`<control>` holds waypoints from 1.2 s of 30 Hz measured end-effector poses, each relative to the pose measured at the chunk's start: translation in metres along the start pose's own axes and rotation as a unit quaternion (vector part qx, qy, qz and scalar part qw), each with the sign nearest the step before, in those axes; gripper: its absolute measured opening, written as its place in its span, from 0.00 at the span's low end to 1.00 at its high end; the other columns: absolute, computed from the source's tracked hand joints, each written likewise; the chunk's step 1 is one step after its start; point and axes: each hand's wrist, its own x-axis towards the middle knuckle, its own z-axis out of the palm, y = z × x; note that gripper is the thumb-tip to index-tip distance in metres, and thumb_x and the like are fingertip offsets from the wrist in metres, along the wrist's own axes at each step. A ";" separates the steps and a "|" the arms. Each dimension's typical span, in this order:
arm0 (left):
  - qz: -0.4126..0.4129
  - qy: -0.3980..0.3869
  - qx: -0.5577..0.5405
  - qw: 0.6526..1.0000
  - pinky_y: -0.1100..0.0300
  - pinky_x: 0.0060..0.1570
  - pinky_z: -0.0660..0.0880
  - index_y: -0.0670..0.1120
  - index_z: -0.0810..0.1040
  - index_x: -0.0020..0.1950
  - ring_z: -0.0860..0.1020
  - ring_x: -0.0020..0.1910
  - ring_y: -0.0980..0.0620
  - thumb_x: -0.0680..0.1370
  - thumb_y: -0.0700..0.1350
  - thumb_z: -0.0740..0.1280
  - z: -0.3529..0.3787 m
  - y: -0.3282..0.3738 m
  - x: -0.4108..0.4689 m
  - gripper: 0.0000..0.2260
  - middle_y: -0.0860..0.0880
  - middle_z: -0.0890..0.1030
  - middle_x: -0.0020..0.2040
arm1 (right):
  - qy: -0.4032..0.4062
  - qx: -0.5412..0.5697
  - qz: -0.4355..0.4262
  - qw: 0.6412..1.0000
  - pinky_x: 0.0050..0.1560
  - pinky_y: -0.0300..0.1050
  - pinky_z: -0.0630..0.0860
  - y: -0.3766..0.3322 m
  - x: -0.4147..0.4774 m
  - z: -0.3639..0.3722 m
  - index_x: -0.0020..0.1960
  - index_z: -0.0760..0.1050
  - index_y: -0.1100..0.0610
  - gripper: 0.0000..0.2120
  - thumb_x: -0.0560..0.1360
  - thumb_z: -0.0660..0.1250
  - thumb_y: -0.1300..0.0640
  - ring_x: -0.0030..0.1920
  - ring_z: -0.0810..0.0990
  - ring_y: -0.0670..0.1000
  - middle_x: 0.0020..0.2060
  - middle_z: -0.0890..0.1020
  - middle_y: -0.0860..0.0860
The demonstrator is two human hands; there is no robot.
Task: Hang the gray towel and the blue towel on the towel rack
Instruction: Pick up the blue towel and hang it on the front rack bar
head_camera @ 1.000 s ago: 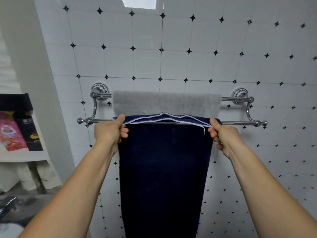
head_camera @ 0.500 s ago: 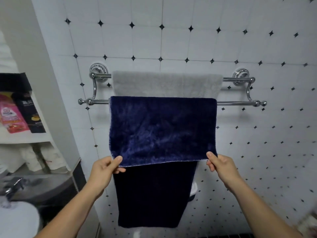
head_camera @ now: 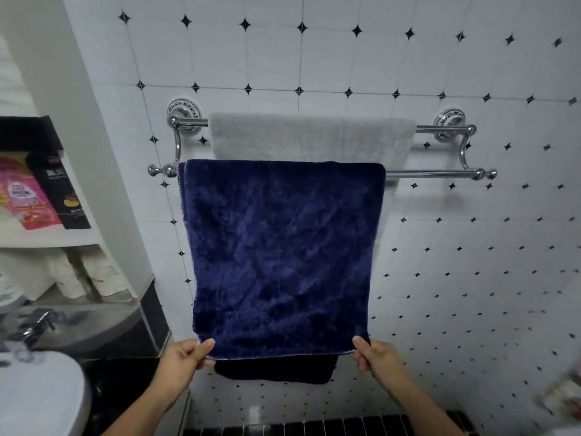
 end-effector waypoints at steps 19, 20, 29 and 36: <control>0.217 0.073 -0.204 0.952 0.62 0.32 0.79 0.47 0.81 0.44 0.84 0.36 0.55 0.70 0.54 0.75 -0.036 0.266 0.028 0.12 0.53 0.86 0.37 | 0.114 0.168 -0.223 0.953 0.41 0.42 0.78 -0.260 0.053 -0.057 0.45 0.79 0.54 0.14 0.72 0.71 0.43 0.41 0.83 0.47 0.42 0.84 0.48; 0.222 0.081 -0.205 0.950 0.62 0.32 0.79 0.46 0.82 0.43 0.84 0.35 0.55 0.72 0.51 0.75 -0.036 0.271 0.029 0.09 0.53 0.85 0.36 | 0.098 0.182 -0.220 0.953 0.40 0.41 0.79 -0.260 0.053 -0.058 0.46 0.80 0.55 0.12 0.73 0.72 0.46 0.41 0.84 0.48 0.42 0.86 0.49; 0.213 0.083 -0.195 0.954 0.61 0.30 0.79 0.45 0.82 0.43 0.84 0.32 0.53 0.75 0.45 0.73 -0.039 0.267 0.035 0.04 0.50 0.85 0.34 | 0.106 0.205 -0.243 0.942 0.37 0.40 0.76 -0.246 0.054 -0.066 0.53 0.79 0.53 0.10 0.73 0.72 0.52 0.34 0.82 0.40 0.38 0.85 0.43; 0.219 0.069 -0.179 0.957 0.61 0.30 0.79 0.46 0.82 0.43 0.84 0.32 0.52 0.74 0.44 0.73 -0.042 0.246 0.039 0.03 0.50 0.86 0.34 | 0.048 0.206 -0.230 0.950 0.35 0.36 0.78 -0.231 0.048 -0.067 0.49 0.81 0.57 0.06 0.75 0.70 0.56 0.39 0.85 0.47 0.40 0.87 0.49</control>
